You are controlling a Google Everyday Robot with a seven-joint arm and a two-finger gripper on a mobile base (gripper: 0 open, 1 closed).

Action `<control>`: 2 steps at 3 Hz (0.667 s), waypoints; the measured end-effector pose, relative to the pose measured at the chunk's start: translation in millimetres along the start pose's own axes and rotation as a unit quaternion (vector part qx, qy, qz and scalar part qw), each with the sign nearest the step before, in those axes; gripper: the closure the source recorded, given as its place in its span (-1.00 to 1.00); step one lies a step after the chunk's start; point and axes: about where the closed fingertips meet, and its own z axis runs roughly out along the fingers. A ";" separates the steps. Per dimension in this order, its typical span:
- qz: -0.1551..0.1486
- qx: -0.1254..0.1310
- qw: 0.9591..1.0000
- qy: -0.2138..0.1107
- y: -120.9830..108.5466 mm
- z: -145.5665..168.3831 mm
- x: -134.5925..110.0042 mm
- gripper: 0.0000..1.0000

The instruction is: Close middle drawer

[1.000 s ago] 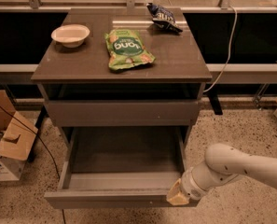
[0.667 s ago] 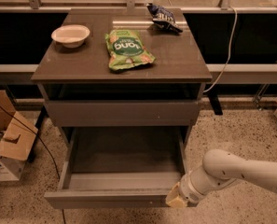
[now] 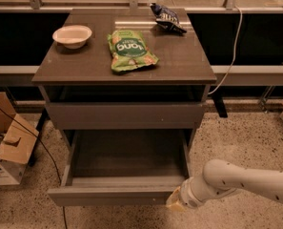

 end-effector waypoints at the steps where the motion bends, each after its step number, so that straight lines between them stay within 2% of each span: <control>1: -0.007 0.013 1.000 -0.010 -17.8 8.1 -8.1 1.00; 2: -0.012 0.036 0.999 -0.023 -56.2 5.7 -18.7 1.00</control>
Offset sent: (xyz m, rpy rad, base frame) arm 0.0682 0.0069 -0.0122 0.0229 -0.0938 -0.0178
